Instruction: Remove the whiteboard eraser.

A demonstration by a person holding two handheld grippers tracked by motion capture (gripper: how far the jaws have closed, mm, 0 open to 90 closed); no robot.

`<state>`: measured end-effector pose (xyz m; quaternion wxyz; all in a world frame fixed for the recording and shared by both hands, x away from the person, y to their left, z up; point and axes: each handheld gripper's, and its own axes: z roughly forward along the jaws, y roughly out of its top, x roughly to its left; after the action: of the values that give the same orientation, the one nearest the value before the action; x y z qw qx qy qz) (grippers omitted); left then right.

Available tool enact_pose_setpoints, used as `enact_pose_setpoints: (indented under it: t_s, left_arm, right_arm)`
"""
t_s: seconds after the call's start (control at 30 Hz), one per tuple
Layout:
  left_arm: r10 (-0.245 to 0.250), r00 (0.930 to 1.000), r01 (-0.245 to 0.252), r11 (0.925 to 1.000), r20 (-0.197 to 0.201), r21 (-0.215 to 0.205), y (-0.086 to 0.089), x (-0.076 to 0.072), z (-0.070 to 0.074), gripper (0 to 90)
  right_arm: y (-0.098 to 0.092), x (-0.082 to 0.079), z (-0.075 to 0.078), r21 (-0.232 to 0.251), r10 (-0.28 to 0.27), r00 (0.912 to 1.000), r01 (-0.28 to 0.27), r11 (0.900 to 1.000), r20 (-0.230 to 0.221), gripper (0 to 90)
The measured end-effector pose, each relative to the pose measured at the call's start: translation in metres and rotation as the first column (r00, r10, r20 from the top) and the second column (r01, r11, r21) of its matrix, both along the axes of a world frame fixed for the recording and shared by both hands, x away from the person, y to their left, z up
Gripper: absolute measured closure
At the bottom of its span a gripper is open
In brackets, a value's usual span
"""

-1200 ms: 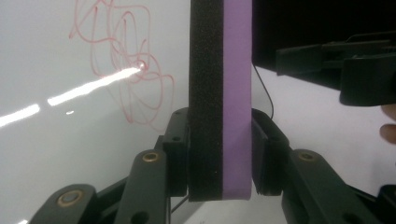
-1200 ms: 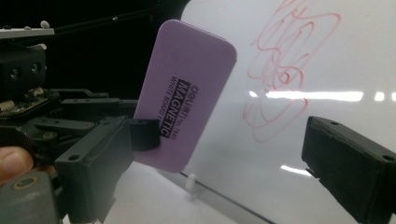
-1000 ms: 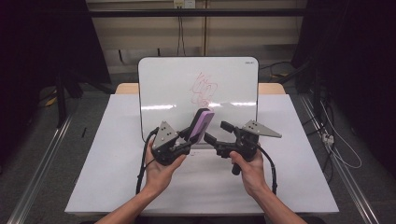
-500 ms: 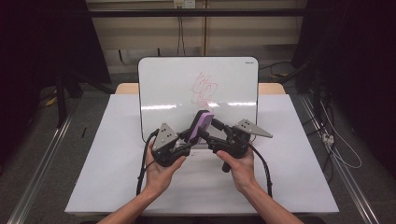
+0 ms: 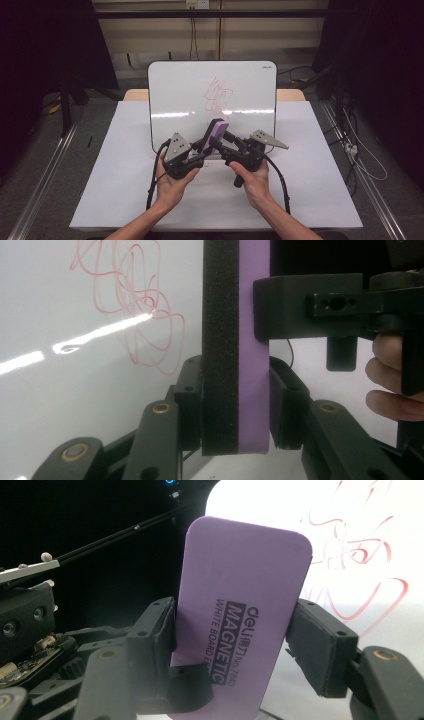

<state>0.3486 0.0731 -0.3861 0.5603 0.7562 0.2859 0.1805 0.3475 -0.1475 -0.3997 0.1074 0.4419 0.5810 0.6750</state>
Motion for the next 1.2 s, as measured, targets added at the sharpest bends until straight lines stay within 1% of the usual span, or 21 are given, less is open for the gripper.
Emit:
enact_pose_setpoints:
  t_s: [0.13,0.33,0.4,0.47,0.5,0.53,0.57,0.6,0.67,0.7,0.73,0.77,0.8,0.83,0.87,0.93,0.97,1.0,1.03,1.1,1.2]
  left_arm:
    - [0.002,1.0000,-0.002,1.0000,-0.005,-0.002,0.000,0.000,-0.001,63.9]
    - [0.000,1.0000,0.000,0.9999,0.005,-0.011,-0.001,0.000,-0.005,63.6]
    - [-0.001,0.9999,0.002,1.0000,0.012,-0.004,-0.002,0.000,-0.006,62.6]
    - [-0.010,0.9999,0.010,0.9999,0.005,0.006,-0.002,-0.001,-0.007,58.6]
    - [-0.013,0.9999,0.013,0.9999,0.000,0.004,-0.003,0.000,-0.007,56.8]
    - [-0.006,1.0000,0.006,1.0000,-0.003,0.002,-0.003,0.000,-0.008,52.7]
    - [-0.006,1.0000,0.006,1.0000,-0.003,0.002,-0.003,0.000,-0.008,46.7]
    - [-0.003,0.9998,0.003,1.0000,-0.018,0.006,-0.003,0.000,-0.010,40.7]
    - [-0.003,0.9998,0.003,0.9999,-0.022,0.012,-0.002,0.000,-0.012,38.6]
    - [-0.003,0.9998,0.003,0.9999,-0.022,0.012,-0.002,0.000,-0.012,34.6]
    - [0.012,0.9993,-0.011,0.9997,-0.037,0.022,0.000,0.002,-0.014,29.2]
    - [0.012,0.9993,-0.011,0.9997,-0.037,0.022,0.000,0.002,-0.014,25.6]
    - [0.013,0.9982,-0.011,0.9993,-0.058,0.035,0.003,0.004,-0.016,22.5]
    - [0.013,0.9982,-0.011,0.9993,-0.058,0.035,0.003,0.004,-0.016,20.8]
    - [0.013,0.9981,-0.009,0.9984,-0.061,0.056,0.007,0.007,-0.017,18.0]
    - [0.012,0.9970,-0.008,0.9979,-0.076,0.065,0.012,0.008,-0.017,12.2]
    - [0.012,0.9970,-0.008,0.9979,-0.076,0.065,0.012,0.008,-0.017,10.6]
    - [0.027,0.9969,-0.021,0.9962,-0.073,0.085,0.019,0.007,-0.017,10.1]
    - [0.031,0.9972,-0.025,0.9958,-0.068,0.088,0.023,0.007,-0.018,9.5]
    - [0.041,0.9965,-0.034,0.9945,-0.073,0.099,0.031,0.006,-0.017,7.9]
    - [0.065,0.9948,-0.056,0.9922,-0.078,0.112,0.043,0.006,-0.016,7.4]
  right_arm:
    - [0.002,-0.002,0.000,0.013,-0.005,1.0000,0.005,1.000,-0.003,40.3]
    - [0.003,-0.003,0.000,-0.008,-0.004,1.0000,0.004,1.000,0.002,41.4]
    - [0.002,-0.003,0.000,-0.015,-0.003,1.0000,0.003,1.000,0.005,41.6]
    - [0.002,-0.004,0.000,-0.032,-0.008,0.9998,0.008,0.999,0.016,41.7]
    - [0.002,-0.004,0.000,-0.033,-0.010,0.9999,0.010,0.999,0.014,41.7]
    - [0.001,-0.003,0.001,-0.032,-0.011,0.9998,0.012,0.999,0.014,41.7]
    - [-0.001,-0.003,0.001,-0.038,-0.015,0.9997,0.015,0.999,0.019,41.7]
    - [-0.002,-0.003,0.002,-0.040,-0.020,0.9996,0.021,0.999,0.018,41.7]
    - [-0.005,-0.002,0.003,-0.048,-0.024,0.9996,0.025,0.999,0.016,41.8]
    - [-0.007,-0.001,0.003,-0.061,-0.031,0.9994,0.032,0.998,0.018,41.7]
    - [-0.009,0.000,0.003,-0.071,-0.036,0.9993,0.037,0.997,0.013,41.7]
    - [-0.009,0.000,0.003,-0.071,-0.036,0.9993,0.037,0.997,0.013,41.7]
    - [-0.013,0.001,0.002,-0.081,-0.044,0.9990,0.044,0.996,0.007,41.8]
    - [-0.013,0.001,0.002,-0.081,-0.044,0.9990,0.044,0.996,0.007,41.8]
    - [-0.015,0.002,0.002,-0.122,-0.045,0.9990,0.045,0.992,0.001,41.8]
    - [-0.017,0.002,0.002,-0.134,-0.046,0.9989,0.045,0.990,-0.007,41.8]
    - [-0.017,0.002,0.002,-0.143,-0.051,0.9987,0.049,0.989,-0.009,41.8]
    - [-0.018,0.002,0.002,-0.153,-0.057,0.9983,0.055,0.987,-0.008,41.8]
    - [-0.019,0.002,0.003,-0.165,-0.055,0.9985,0.054,0.985,-0.004,41.8]
    - [-0.021,0.001,0.003,-0.182,-0.060,0.9982,0.059,0.982,-0.001,41.8]
    - [-0.024,0.000,0.002,-0.245,-0.066,0.9978,0.066,0.967,0.006,41.8]
